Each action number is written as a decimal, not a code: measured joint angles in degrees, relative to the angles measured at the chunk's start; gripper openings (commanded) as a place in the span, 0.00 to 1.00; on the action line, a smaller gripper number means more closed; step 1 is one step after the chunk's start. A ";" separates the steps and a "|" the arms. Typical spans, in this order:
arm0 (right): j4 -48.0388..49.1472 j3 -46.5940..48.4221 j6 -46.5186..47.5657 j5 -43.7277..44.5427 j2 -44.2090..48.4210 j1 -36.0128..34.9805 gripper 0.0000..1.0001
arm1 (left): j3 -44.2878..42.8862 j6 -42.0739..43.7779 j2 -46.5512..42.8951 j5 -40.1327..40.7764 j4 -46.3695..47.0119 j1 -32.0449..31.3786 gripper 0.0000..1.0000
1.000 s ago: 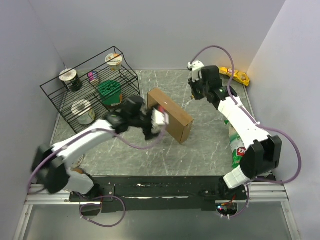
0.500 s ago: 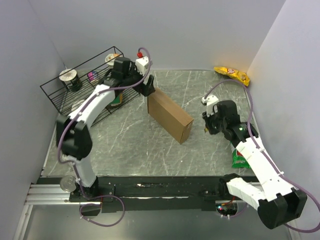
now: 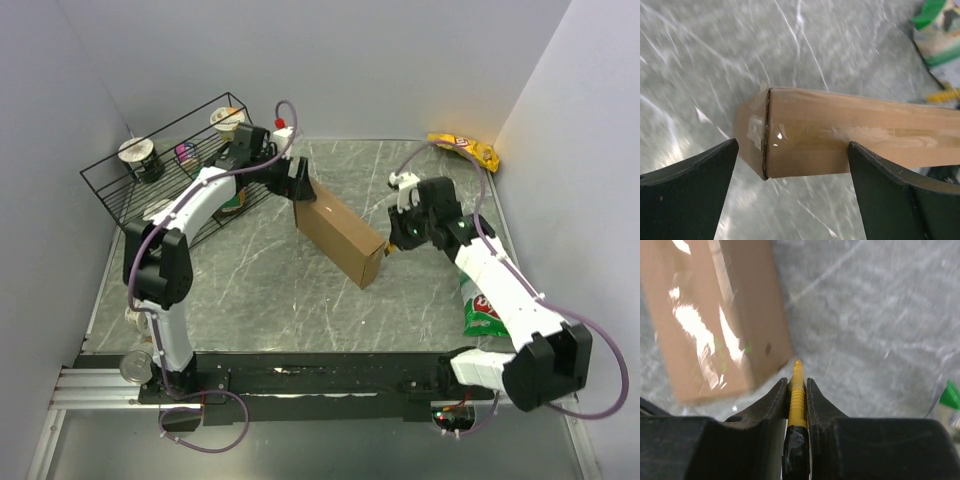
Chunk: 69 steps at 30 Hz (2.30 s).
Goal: Unpack the express box
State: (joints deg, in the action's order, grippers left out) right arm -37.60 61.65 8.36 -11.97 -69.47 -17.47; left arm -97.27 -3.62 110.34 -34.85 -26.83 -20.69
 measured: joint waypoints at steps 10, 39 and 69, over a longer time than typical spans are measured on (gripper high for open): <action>2.01 13.03 -2.80 -1.25 -12.44 0.00 0.00 | 15.19 -2.56 -11.43 -4.37 -2.75 1.46 0.96; -6.88 4.44 -0.37 6.51 0.92 1.64 0.00 | 4.61 -15.69 1.18 -11.72 2.82 0.92 0.89; -14.60 22.97 -2.93 2.82 -19.85 1.09 0.00 | 8.28 -16.65 -1.57 -9.81 4.74 5.14 0.96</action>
State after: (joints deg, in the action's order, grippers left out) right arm -52.21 84.62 5.43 -9.15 -89.32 -16.38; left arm -88.99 -20.27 108.77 -44.66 -22.09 -15.55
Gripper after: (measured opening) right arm 0.251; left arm 0.969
